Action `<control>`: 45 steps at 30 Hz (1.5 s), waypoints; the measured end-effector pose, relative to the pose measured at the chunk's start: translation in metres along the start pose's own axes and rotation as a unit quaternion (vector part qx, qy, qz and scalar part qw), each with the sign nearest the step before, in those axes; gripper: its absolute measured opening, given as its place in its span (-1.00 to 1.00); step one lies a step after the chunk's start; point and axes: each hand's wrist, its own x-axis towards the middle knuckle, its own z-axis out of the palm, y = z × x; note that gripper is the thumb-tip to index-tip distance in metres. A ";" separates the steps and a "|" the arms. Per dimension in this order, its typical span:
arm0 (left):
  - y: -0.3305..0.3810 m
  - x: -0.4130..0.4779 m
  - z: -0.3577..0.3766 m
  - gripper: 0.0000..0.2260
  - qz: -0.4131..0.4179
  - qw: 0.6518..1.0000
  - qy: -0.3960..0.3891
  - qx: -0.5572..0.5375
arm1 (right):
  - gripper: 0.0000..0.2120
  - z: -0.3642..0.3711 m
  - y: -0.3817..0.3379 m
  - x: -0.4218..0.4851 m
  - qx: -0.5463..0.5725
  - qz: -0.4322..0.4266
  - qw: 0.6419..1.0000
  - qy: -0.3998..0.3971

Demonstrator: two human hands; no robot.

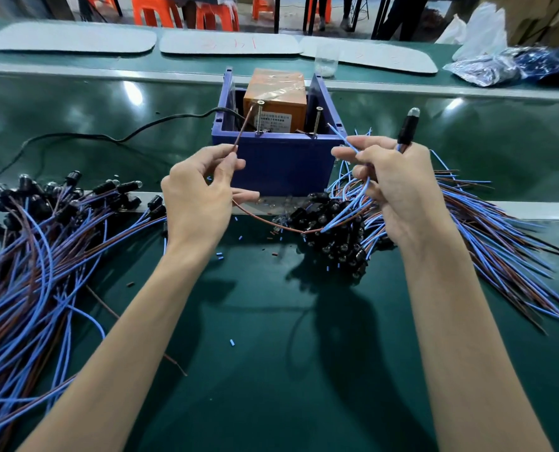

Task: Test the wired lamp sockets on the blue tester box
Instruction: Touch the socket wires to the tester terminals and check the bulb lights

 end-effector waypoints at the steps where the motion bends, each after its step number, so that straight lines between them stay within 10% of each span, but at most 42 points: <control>1: -0.001 0.001 0.000 -0.85 -0.006 1.000 0.000 0.003 | -0.75 0.000 0.000 0.000 -0.004 0.000 1.000 -0.003; 45: 0.010 -0.003 0.002 -0.83 -0.089 0.989 -0.071 -0.096 | -0.76 -0.001 0.007 0.002 0.000 0.004 0.999 -0.051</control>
